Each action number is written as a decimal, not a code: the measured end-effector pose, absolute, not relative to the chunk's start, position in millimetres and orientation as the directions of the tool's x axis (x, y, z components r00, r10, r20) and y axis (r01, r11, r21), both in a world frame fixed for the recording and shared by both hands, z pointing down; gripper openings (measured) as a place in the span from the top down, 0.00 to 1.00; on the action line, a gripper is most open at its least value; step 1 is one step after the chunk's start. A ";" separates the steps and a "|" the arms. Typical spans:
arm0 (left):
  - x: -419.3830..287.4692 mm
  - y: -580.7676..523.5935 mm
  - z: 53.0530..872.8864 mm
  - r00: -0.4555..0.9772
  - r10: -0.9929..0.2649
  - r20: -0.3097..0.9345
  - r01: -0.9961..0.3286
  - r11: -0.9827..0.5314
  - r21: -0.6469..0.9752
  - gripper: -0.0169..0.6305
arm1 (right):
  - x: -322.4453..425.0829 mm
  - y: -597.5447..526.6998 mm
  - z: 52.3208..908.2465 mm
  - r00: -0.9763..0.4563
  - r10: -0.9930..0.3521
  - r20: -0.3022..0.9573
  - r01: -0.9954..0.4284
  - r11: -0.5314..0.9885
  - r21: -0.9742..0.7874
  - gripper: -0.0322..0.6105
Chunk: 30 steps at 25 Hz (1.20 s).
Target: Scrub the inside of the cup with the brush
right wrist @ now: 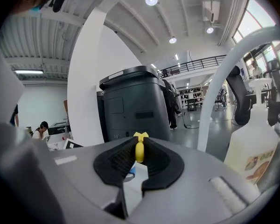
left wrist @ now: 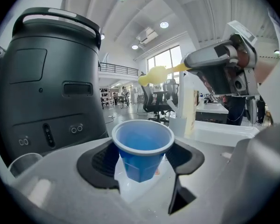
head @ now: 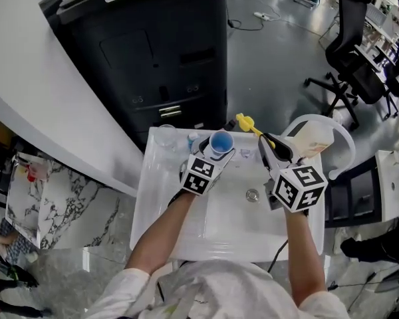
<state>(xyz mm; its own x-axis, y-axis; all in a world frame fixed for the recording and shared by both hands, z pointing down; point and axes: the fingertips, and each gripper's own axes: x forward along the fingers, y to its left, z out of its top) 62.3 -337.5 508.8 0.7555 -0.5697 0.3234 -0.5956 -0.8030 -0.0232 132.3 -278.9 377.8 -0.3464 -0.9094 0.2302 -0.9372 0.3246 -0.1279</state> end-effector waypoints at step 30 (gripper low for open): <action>1.9 -308.7 431.0 0.676 -0.658 0.332 -0.666 -0.738 -0.107 0.50 | 111.9 -254.7 349.5 -0.486 -0.855 0.182 -0.874 0.472 -0.115 0.89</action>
